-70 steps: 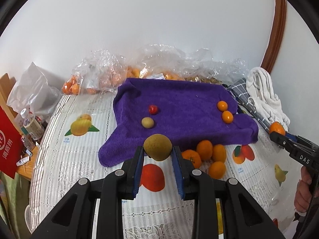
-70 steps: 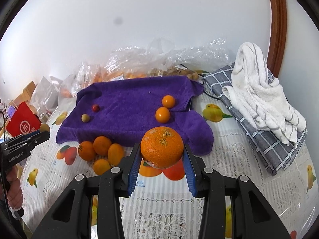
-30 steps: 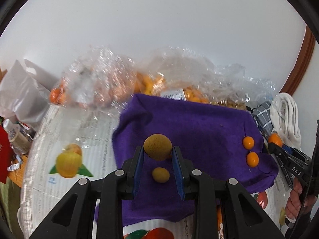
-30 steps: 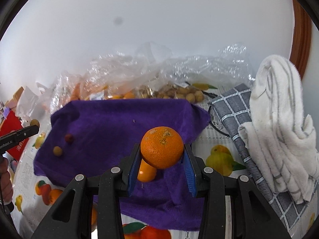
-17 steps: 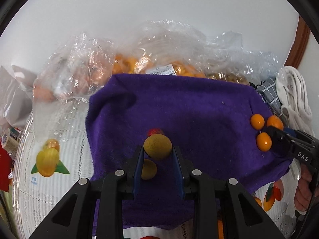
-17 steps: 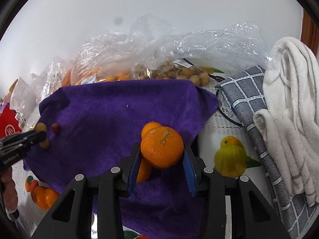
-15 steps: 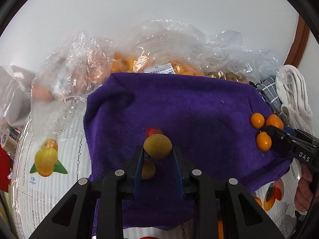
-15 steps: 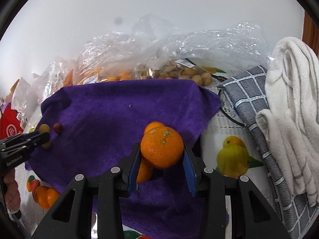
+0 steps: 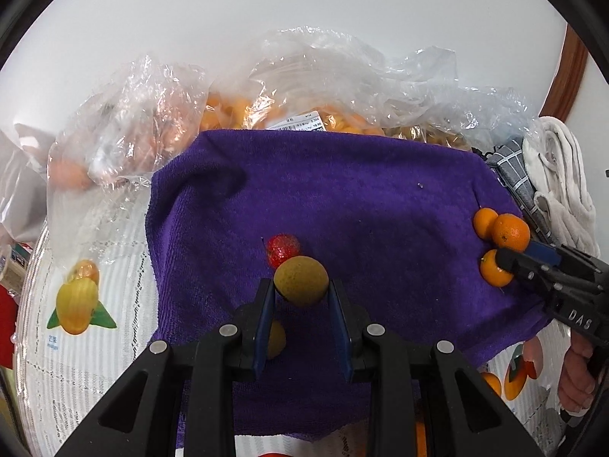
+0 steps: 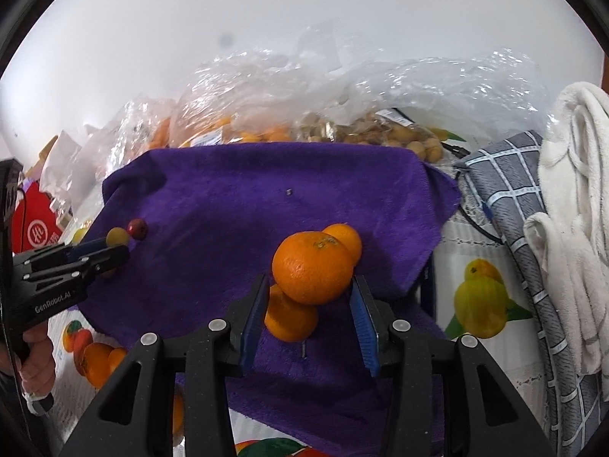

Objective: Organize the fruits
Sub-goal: 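Open both tools to drop the plum and mandarin onto the towel, then withdraw both open tools from the towel toward the fruit pile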

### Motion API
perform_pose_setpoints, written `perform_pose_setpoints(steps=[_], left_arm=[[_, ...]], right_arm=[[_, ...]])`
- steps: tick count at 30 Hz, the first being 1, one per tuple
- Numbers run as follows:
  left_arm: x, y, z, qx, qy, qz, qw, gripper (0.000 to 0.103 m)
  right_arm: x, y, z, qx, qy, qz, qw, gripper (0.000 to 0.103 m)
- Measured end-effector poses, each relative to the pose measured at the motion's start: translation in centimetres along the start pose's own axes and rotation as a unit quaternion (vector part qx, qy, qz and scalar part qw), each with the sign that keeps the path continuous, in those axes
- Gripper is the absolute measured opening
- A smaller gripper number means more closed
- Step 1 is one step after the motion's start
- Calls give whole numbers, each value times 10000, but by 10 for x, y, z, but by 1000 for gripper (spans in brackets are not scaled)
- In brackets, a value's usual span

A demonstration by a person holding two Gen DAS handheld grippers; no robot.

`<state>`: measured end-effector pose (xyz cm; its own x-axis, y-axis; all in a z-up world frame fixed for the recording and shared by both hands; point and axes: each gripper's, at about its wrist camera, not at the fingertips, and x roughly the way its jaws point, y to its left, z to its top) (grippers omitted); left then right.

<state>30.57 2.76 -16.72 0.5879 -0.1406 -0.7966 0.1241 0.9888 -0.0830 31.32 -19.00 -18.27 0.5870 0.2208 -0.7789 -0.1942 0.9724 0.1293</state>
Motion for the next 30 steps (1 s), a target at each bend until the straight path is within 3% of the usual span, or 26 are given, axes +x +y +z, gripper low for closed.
perform_pose_setpoints(steps=[7,9,11,13,18,30], left_arm=[[-6,-5,-2,55,9,-96,9999,29],[-13,-5,-2,54,-36,-124,9999,42],[-23,-5,-3,60,-162,-71,9998,47],[-32,-4,-4,52,-238,-72,9997,47],[-55,4,-13,-12,-339,-115,9994,47],[-106,25,-63,-86,-527,124,9985,47]], right_arm=[[1,6,-4,-64,119,1,9999,48],[0,8,-6,-91,156,-54,9998,50],[-4,8,-7,-81,165,-149,9997,51],[-11,9,-9,-62,145,-242,9996,52],[-45,16,-15,-7,-147,-456,9989,65],[-97,40,-53,144,-499,-903,9946,65]])
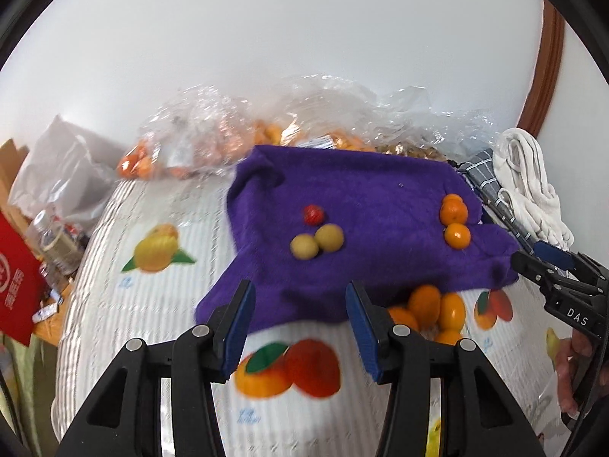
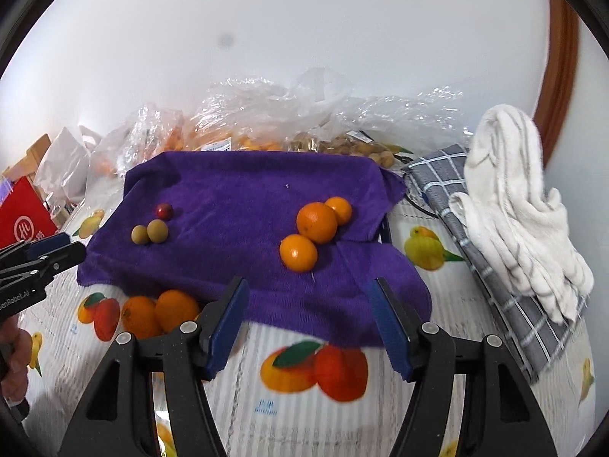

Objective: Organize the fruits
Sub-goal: 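Withdraw both open tools from the towel toward the fruit pile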

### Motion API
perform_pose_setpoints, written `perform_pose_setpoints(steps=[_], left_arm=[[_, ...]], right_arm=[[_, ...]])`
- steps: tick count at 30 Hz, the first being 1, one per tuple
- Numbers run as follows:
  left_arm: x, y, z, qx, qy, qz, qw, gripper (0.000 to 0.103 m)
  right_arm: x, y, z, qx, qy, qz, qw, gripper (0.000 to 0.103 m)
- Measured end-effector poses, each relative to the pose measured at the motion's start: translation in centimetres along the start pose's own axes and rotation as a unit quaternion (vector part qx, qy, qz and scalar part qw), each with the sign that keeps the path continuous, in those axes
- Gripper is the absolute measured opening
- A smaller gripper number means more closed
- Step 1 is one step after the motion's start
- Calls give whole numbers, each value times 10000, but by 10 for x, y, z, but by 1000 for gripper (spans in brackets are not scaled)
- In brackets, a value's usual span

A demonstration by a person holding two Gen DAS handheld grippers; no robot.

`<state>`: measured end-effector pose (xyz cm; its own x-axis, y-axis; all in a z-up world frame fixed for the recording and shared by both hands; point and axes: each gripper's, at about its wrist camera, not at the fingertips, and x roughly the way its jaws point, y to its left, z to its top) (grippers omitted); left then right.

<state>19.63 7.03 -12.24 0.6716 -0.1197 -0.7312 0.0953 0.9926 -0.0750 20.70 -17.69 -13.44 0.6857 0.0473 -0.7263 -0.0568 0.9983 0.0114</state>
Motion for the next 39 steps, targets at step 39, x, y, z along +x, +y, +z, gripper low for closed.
perform_pose_setpoints(steps=[39], left_arm=[[8,57,-81,-680,356,-26,9970,56]], right_arm=[[24,51,-31,31,508,860,9950,56]])
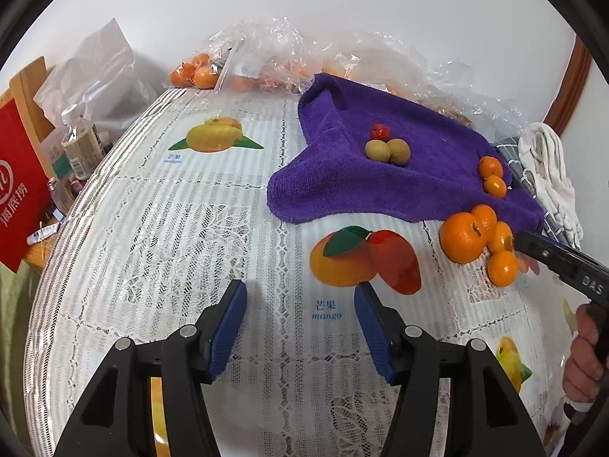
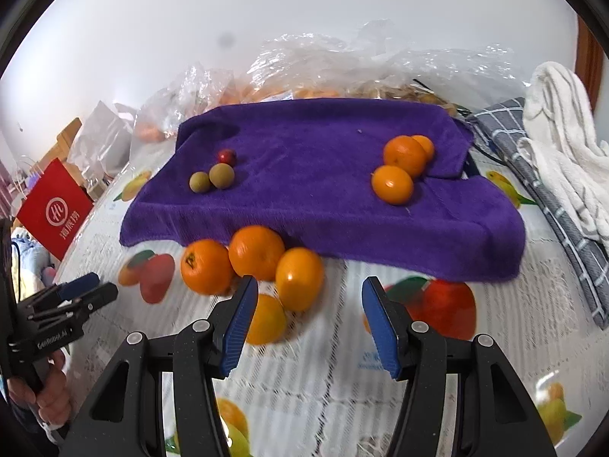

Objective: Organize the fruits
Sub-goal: 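Grasp an oval mandarin with the right tool while the left tool grasps a round mandarin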

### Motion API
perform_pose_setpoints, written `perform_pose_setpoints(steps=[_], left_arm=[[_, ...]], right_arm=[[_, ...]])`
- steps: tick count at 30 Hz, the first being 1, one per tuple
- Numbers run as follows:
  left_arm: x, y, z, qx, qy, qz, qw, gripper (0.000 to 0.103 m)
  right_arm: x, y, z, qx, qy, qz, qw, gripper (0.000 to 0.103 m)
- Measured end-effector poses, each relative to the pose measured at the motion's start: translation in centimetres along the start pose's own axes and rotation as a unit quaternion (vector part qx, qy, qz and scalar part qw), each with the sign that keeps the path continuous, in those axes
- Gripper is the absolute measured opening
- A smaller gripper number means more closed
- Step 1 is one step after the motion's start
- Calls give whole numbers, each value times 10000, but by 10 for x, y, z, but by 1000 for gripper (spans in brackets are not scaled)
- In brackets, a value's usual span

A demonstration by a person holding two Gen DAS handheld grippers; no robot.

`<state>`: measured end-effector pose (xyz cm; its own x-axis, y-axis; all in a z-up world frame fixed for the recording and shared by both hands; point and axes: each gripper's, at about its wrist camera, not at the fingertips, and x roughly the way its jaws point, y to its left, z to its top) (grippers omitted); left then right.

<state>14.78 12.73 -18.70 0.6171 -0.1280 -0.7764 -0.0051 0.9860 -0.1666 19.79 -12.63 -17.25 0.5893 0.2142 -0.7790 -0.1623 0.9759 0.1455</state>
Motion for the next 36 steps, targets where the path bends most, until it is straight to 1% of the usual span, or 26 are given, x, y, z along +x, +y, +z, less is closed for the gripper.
perform_pose_setpoints(steps=[4,7,9,11,13,14,15,17,23,27,28,30,33,36], left_arm=[[-1,0,-1,11,-43,-40,10000,57],[0,-2,0,50,-31,-84,9999,64],[1,-6,0,115,-2,-105,9999,71],[3,-10,1,153,14,-56,9999,74],[4,-11,1,136,8,1,9999,75],[5,-12,2,112,-1,11,9999,75],[5,-12,2,90,-2,8,10000,75],[6,-11,4,22,12,-13,10000,75],[7,-8,6,-132,40,-92,9999,73],[7,-12,8,-215,90,-234,9995,73],[7,-14,8,-225,110,-304,9992,73],[9,-19,8,-182,135,-340,9992,73],[12,-28,5,53,147,-176,9997,73],[12,-31,2,240,172,-75,9995,75]], right_arm=[[14,0,5,-63,195,41,9998,51],[25,-2,9,-39,370,187,9991,50],[29,-4,10,-9,429,270,9987,50],[33,-6,12,0,497,444,9978,50],[32,-7,10,-21,482,563,9973,46],[31,-9,8,-34,445,629,9970,37],[30,-9,7,-42,429,572,9974,32],[27,-12,5,-37,378,599,9975,31],[8,-30,-1,5,169,199,9997,31],[-6,-43,-6,-19,74,-190,9998,31],[-6,-44,-7,-42,91,-244,9997,31],[-5,-46,-10,-57,163,-217,9996,31],[0,-42,-13,-155,227,-263,9993,32],[4,-36,-13,-262,166,-394,9987,32]])
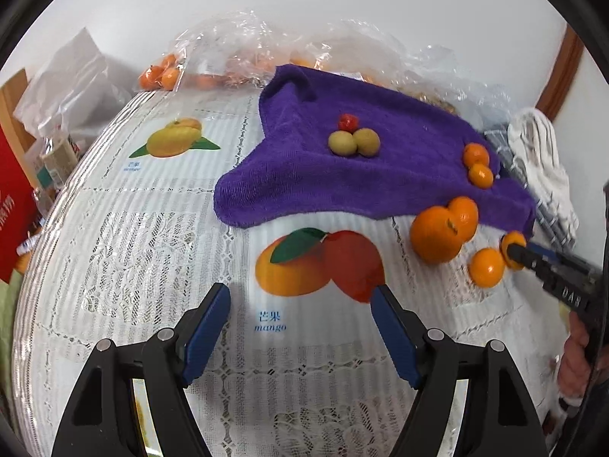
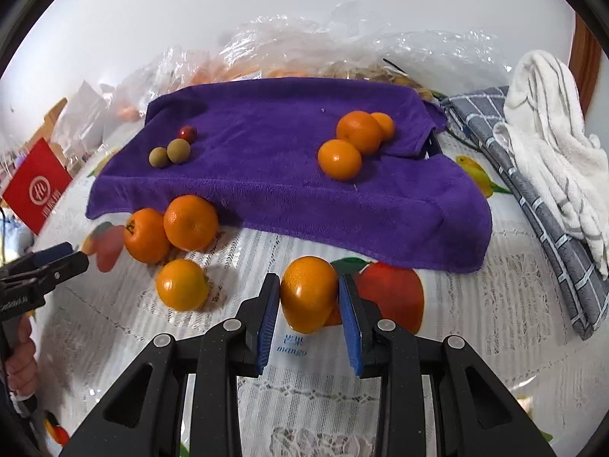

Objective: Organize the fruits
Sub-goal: 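Grasp an oval mandarin with the right tool while the left tool grasps a round mandarin, then lift both mandarins and carry them over the purple towel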

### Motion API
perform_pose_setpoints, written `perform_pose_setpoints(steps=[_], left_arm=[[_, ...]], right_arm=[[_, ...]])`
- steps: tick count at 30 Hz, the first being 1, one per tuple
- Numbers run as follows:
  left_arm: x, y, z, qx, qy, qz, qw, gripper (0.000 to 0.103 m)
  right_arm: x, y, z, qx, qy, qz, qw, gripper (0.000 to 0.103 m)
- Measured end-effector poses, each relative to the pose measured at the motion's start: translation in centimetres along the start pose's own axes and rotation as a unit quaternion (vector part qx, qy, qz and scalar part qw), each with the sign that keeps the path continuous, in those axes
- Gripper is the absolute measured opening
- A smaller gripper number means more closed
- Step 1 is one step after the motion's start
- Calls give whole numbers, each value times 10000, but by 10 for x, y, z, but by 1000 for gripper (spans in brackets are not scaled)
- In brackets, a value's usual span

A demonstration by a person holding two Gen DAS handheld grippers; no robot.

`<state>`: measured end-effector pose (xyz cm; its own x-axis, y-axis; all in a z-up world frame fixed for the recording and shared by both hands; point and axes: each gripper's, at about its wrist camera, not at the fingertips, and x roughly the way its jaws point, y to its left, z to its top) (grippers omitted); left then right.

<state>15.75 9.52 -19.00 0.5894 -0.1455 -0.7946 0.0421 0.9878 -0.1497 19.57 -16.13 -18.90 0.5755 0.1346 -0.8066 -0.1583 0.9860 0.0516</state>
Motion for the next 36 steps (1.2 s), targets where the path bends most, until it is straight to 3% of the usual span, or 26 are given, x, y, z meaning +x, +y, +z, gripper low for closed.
perform_pose_setpoints(steps=[9,14,19,23,26,32,36], left_arm=[[-2,4,1,-175,46,131,9998,74],[-1,-19,8,36,70,-526,9986,66],[7,-54,20,284,99,-840,9960,66],[17,-72,28,279,105,-900,9955,66],[26,-83,32,433,68,-693,9966,66],[36,-94,33,507,94,-784,9956,40],[31,-90,32,532,113,-744,9957,40]], right_arm=[[14,3,0,0,79,-68,9999,33],[7,0,-4,26,20,56,10000,32],[-12,-11,-7,-4,-141,-65,9999,32],[-31,-33,-11,176,-231,-110,9995,32],[-38,-45,-13,318,-269,-108,9991,32],[-37,-55,-15,471,-234,-160,9985,32],[-35,-51,-12,410,-223,-168,9988,32]])
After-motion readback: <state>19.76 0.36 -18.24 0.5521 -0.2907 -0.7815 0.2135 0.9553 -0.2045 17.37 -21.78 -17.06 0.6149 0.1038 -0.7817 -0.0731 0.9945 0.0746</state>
